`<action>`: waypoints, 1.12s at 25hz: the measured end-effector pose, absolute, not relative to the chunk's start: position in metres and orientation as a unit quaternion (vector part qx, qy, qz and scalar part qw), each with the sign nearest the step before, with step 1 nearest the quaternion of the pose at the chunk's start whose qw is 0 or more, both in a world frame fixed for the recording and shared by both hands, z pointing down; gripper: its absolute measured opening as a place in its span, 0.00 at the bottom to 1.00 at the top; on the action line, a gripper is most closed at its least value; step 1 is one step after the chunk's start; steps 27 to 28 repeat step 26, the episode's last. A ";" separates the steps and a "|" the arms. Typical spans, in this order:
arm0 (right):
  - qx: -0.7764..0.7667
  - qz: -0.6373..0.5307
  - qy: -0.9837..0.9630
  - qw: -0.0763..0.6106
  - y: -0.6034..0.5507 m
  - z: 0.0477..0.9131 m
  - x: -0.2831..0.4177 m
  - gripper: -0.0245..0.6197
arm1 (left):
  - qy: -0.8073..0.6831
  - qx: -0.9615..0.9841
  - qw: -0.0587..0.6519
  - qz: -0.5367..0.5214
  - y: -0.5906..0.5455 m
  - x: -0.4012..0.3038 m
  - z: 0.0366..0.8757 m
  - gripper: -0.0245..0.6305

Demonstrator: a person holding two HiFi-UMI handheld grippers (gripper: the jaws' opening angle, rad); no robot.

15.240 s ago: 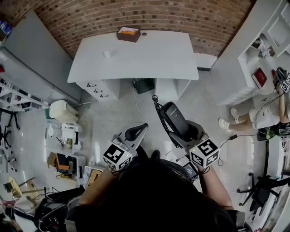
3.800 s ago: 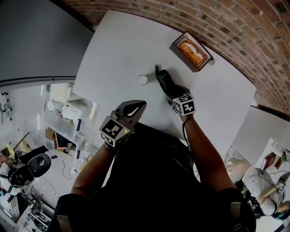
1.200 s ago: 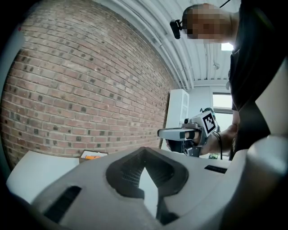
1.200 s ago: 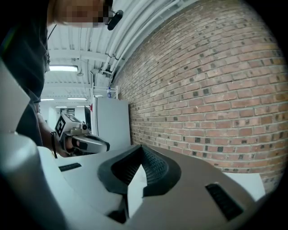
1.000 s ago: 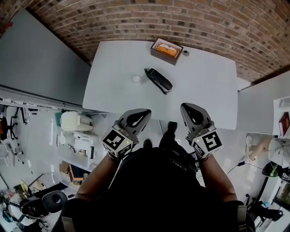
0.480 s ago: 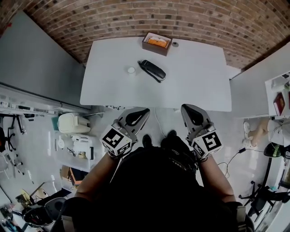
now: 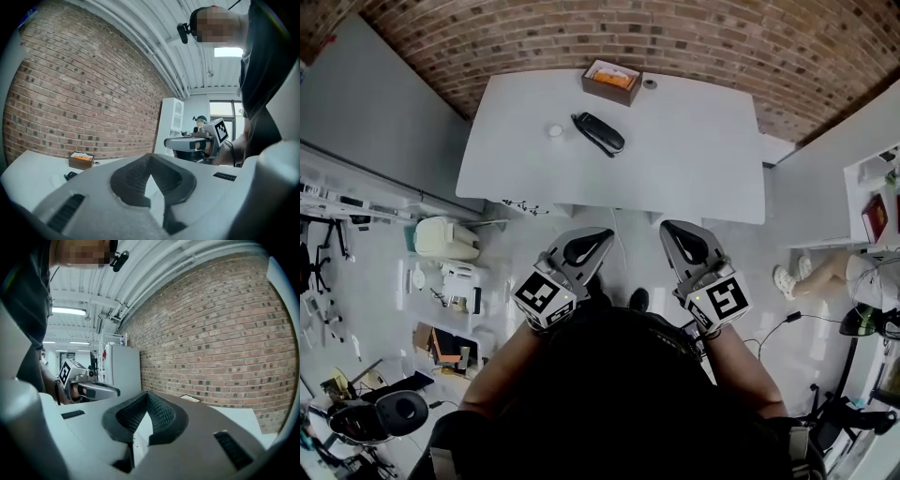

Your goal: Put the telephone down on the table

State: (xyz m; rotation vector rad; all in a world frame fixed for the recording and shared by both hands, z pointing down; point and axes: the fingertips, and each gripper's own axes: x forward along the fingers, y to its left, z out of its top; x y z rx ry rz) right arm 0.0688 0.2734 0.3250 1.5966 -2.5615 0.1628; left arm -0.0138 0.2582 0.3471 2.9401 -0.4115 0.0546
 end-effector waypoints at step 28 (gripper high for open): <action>0.492 0.046 -0.868 0.040 0.358 0.320 0.108 0.06 | -0.147 0.986 0.072 0.012 0.344 0.050 0.341 0.05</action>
